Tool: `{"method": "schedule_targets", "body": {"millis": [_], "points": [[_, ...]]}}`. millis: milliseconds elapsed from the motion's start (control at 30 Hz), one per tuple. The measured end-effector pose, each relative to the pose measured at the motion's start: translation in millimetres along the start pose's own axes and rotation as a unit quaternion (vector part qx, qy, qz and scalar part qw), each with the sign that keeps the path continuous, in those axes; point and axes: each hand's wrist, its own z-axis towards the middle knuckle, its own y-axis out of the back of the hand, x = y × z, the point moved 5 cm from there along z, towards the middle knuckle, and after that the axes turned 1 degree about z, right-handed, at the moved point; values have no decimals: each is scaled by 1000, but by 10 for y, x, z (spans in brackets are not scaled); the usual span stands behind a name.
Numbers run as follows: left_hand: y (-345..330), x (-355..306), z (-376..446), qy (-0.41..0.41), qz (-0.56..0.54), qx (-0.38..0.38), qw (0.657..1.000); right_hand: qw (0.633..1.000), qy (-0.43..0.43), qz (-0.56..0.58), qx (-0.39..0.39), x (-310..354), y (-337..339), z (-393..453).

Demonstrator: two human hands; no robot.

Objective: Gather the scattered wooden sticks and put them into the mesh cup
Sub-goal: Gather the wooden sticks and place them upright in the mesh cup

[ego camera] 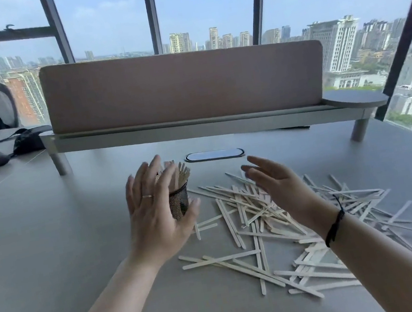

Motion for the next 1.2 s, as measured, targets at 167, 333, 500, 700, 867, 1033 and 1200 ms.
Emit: {"method": "schedule_targets", "body": {"millis": [167, 333, 500, 700, 867, 1033, 1200], "points": [[-72, -593, -133, -125, -85, 204, 967, 974, -2, -224, 14, -301, 560, -492], [-537, -718, -531, -83, 40, 522, 848, 882, -30, -470, 5, -499, 1012, -721], [-592, -573, -562, -10, 88, 527, 846, 849, -124, -506, -91, -677, 1327, -608], [-641, -517, -503, 89, 57, 494, 863, 842, -126, -514, -106, -717, 1204, -534], [-773, -587, -446, 79, 3, 476, 876, 853, -79, -506, -96, -652, 842, -509], [-854, -754, -413, 45, -21, 444, 895, 854, -42, -511, -88, -531, 487, -494], [-876, -901, -381, 42, -79, 413, 906, 864, -31, -495, -89, -469, 325, -497]]}}
